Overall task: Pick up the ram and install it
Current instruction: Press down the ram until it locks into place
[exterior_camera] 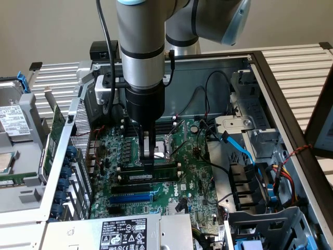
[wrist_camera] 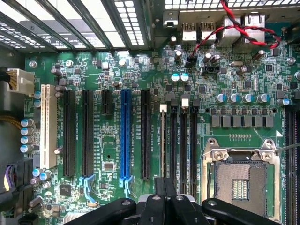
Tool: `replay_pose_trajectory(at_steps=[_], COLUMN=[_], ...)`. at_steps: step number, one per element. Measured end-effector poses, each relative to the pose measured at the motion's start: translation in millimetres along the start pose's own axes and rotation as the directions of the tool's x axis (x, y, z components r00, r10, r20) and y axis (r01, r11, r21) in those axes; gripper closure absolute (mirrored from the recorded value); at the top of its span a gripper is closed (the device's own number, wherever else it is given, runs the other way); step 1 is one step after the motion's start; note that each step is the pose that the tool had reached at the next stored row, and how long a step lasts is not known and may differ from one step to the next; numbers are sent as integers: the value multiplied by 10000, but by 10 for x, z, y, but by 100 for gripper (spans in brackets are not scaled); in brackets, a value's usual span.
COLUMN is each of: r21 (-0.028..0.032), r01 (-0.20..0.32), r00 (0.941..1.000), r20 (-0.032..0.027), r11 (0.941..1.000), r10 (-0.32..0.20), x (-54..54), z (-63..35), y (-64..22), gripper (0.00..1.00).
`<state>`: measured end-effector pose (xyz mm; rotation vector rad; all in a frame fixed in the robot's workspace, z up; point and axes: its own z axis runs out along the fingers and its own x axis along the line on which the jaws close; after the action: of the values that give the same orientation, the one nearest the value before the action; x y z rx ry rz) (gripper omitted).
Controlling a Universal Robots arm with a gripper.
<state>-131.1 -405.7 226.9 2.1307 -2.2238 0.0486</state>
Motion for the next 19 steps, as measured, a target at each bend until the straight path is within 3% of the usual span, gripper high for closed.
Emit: replay_pose_trajectory(at_steps=[9,16,19], r21=[36,28,29], r01=[-2,-3,-3], r00=[10000,10000,10000], r20=[8,0,2], r11=[10000,10000,10000], r10=[2,3,3], x=[-1,19,20], z=[-9,-302,-314], y=[-17,-10,-10], gripper=[89,89,89])
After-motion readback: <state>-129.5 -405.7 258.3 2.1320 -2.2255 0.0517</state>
